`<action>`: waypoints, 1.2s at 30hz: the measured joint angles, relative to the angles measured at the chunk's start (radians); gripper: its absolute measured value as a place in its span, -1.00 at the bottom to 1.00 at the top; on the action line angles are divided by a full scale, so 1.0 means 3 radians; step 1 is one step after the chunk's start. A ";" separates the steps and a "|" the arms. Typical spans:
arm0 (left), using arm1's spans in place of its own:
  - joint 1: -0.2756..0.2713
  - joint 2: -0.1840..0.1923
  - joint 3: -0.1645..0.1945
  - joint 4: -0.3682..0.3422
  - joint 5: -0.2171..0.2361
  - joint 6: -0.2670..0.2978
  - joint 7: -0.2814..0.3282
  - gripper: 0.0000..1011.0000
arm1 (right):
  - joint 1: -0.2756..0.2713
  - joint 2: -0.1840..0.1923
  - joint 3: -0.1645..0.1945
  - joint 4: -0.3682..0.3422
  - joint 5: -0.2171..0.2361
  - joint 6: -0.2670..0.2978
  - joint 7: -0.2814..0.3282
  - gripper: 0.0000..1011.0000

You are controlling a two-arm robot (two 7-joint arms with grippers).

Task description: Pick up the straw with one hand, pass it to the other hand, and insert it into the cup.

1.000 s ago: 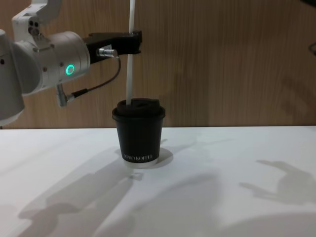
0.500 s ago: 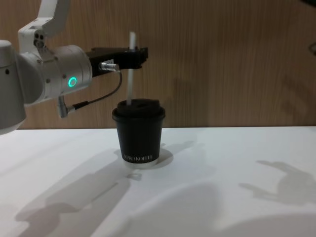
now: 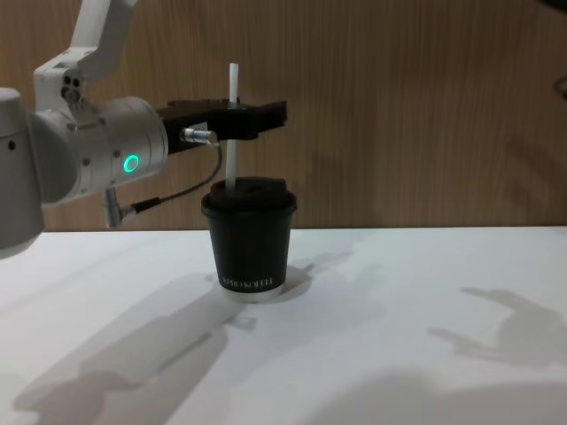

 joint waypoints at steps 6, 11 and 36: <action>0.0114 0.0033 -0.0021 -0.0156 0.0004 0.0003 -0.0006 0.67 | 0.0005 -0.0010 -0.0006 -0.0008 0.0017 -0.0016 -0.0002 0.98; 0.0225 0.0074 -0.0048 -0.0308 0.0009 0.0001 -0.0005 0.95 | 0.0003 -0.0021 -0.0025 -0.0047 0.0033 -0.0026 -0.0008 0.98; 0.0903 0.0298 -0.0365 -0.1073 0.0022 -0.0108 0.0168 0.98 | -0.0060 -0.0011 -0.0191 -0.0230 0.0041 0.0009 -0.0107 0.98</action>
